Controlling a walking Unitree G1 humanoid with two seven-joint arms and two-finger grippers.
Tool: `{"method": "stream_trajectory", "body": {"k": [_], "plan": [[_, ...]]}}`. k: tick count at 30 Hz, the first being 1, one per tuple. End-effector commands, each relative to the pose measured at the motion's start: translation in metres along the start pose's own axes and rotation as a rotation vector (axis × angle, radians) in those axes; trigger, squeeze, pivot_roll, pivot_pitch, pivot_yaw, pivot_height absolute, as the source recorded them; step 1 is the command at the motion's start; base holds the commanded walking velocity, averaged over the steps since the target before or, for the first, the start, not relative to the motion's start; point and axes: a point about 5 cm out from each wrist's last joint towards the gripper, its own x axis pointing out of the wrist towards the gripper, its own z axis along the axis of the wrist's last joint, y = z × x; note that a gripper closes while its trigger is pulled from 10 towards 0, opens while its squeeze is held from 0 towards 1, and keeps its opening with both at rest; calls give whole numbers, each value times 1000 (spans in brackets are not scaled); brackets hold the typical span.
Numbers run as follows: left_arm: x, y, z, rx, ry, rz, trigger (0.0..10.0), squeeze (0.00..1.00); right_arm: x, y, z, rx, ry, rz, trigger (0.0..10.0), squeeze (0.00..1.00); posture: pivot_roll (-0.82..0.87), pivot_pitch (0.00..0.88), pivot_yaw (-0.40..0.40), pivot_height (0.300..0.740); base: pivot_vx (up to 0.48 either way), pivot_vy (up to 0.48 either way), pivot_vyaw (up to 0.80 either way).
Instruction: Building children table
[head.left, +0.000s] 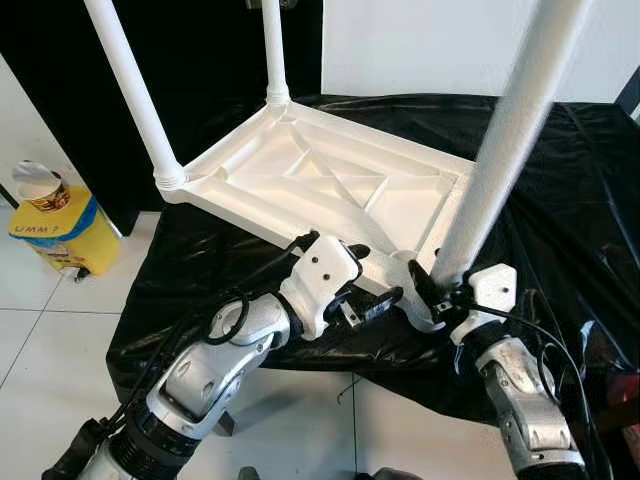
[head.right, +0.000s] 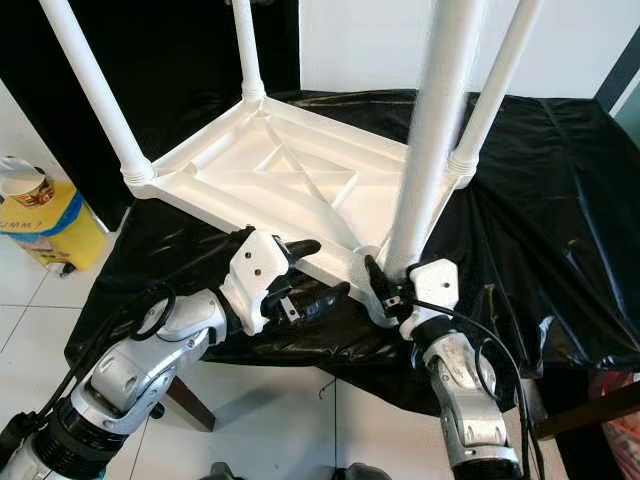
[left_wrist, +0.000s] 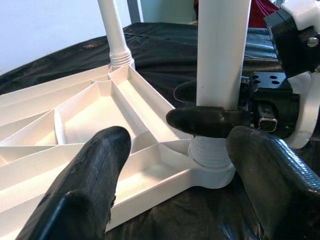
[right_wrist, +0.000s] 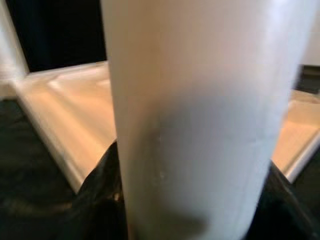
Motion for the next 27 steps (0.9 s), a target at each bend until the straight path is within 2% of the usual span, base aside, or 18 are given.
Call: {"method": "stream_trajectory", "body": {"k": [1, 5, 12, 15, 16, 18, 19, 20, 21, 22, 23, 25, 27], "plan": [[-1, -3, 2, 0, 0, -95, 10000, 0, -15, 1, -32, 100, 161, -43, 10000, 0, 24, 83, -10, 740, 0, 0, 0], [-2, -4, 2, -2, 1, -97, 10000, 0, -15, 2, -33, 131, 162, -60, 10000, 0, 25, 85, -8, 740, 0, 0, 0], [-2, -3, 2, 1, 4, -94, 10000, 0, -14, 3, -33, 104, 159, -40, 10000, 0, 26, 86, -11, 740, 0, 0, 0], [-1, -4, 2, 2, 3, -91, 10000, 0, -13, 2, -33, 93, 170, -74, 10000, 0, 27, 87, -13, 740, 0, 0, 0], [-1, -4, 2, 2, 3, -91, 10000, 0, -12, -1, -34, 92, 173, -135, 10000, 0, 30, 87, -16, 740, 0, 0, 0], [-1, -5, 2, 2, 3, -92, 10000, 0, -11, -4, -34, 92, 175, -177, 10000, 0, 30, 87, -16, 740, 0, 0, 0], [-1, -5, 2, 1, 2, -91, 10000, 0, -10, -7, -34, 79, 170, -249, 10000, 0, 33, 88, -18, 740, 0, 0, 0], [-1, -5, 2, 1, 2, -91, 10000, 0, -10, -7, -34, 79, 170, -249, 10000, 0, 33, 88, -18, 740, 0, 0, 0], [-2, -5, 2, 1, 3, -89, 10000, 0, -8, -9, -33, 75, 160, -339, 10000, 0, 38, 89, -19, 740, 0, 0, 0], [-2, -5, 2, 1, 3, -89, 10000, 0, -8, -9, -33, 75, 160, -339, 10000, 0, 38, 89, -19, 740, 0, 0, 0], [-2, -5, 2, 1, 3, -87, 10000, 0, -6, -10, -30, 71, 131, -411, 10000, 0, 38, 89, -19, 740, 0, 0, 0], [-3, -5, 2, 0, 6, -85, 10000, 0, -3, -7, -26, 122, 98, -523, 10000, 0, 41, 90, -19, 740, 0, 0, 0], [-3, -6, 2, -1, 6, -85, 10000, 0, 1, -2, -24, 112, 86, -499, 10000, 0, 48, 90, -21, 740, 0, 0, 0]]}}
